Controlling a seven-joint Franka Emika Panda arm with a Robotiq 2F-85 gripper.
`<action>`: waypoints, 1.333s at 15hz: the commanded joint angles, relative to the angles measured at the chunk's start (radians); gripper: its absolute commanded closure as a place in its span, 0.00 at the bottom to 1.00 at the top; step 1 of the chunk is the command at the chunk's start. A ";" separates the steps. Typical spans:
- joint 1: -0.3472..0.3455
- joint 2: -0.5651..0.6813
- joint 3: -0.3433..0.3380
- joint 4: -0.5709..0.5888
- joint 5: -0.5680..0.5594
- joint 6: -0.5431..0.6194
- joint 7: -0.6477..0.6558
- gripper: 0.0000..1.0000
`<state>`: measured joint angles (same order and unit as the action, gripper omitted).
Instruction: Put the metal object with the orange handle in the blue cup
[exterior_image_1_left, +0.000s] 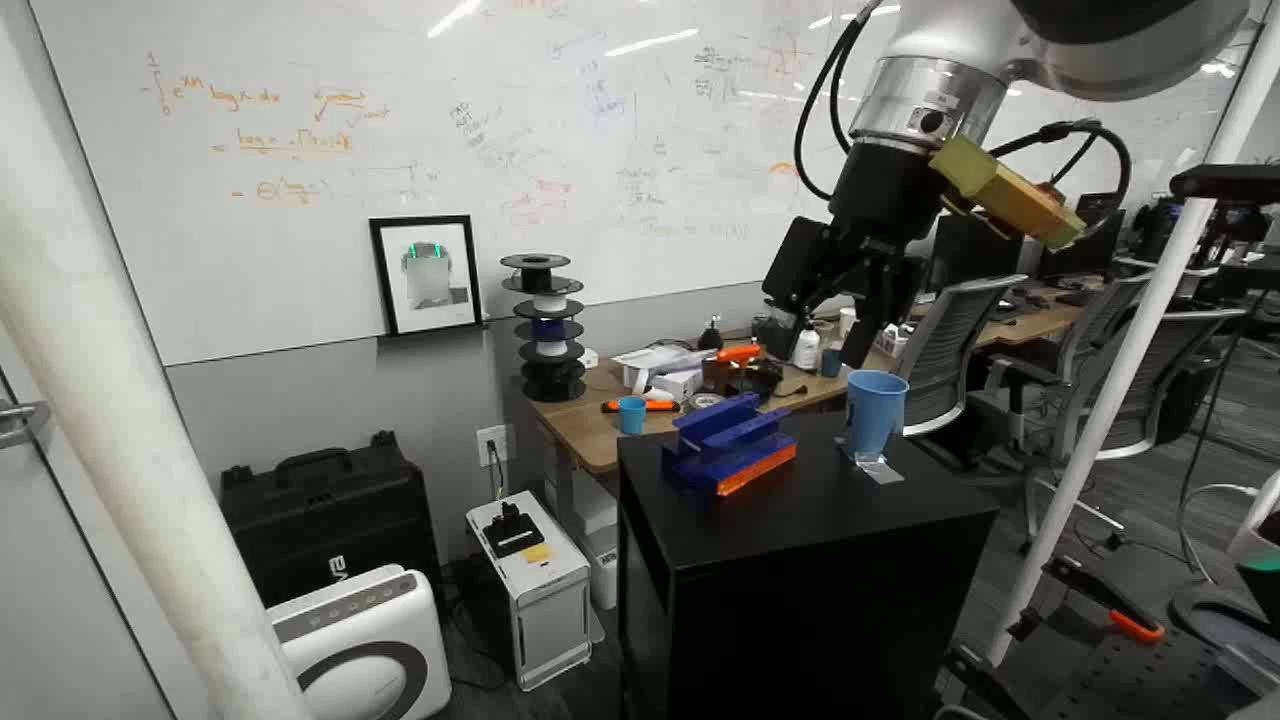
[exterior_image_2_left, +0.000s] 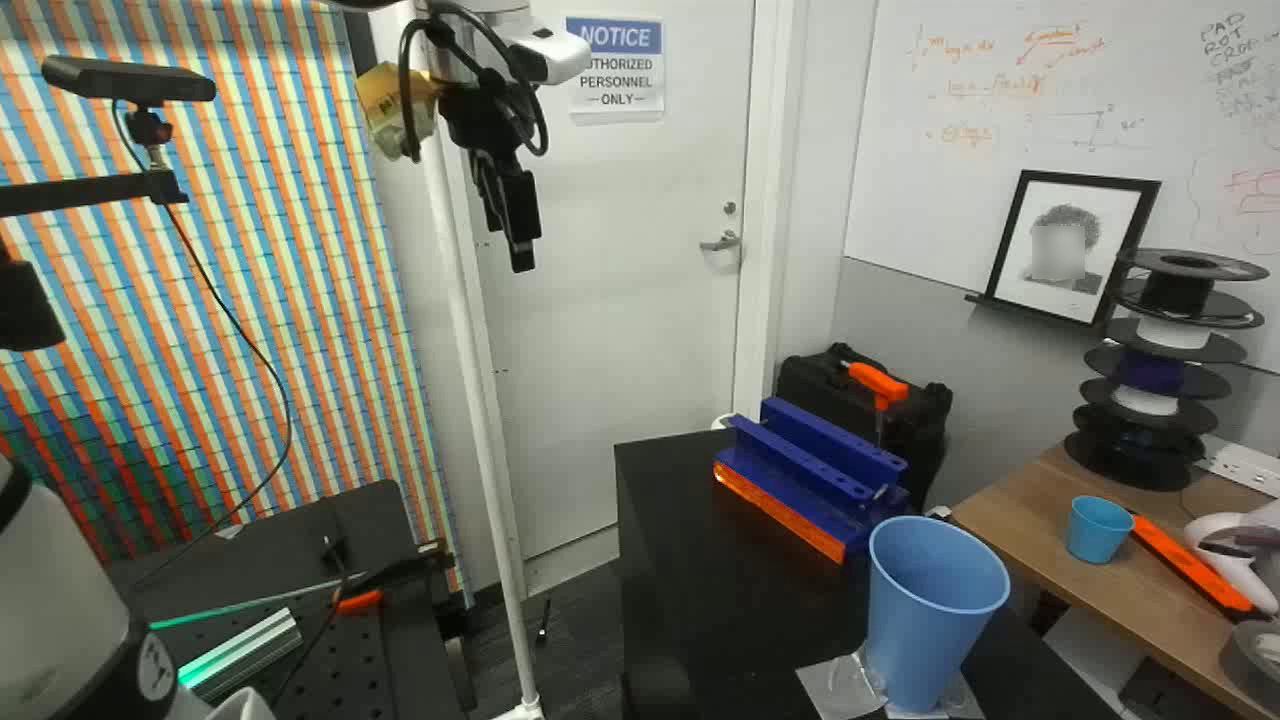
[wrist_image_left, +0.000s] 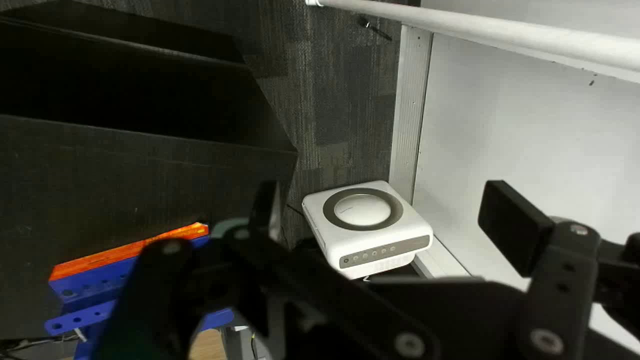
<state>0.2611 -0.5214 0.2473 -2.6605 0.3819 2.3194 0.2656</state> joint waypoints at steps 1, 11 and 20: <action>0.004 -0.001 -0.005 0.004 -0.004 -0.002 0.003 0.00; -0.021 0.075 -0.102 0.145 -0.176 -0.226 -0.273 0.00; -0.158 0.451 -0.315 0.515 -0.312 -0.216 -0.710 0.00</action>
<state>0.1353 -0.2547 -0.0640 -2.3183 0.0864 2.0831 -0.3971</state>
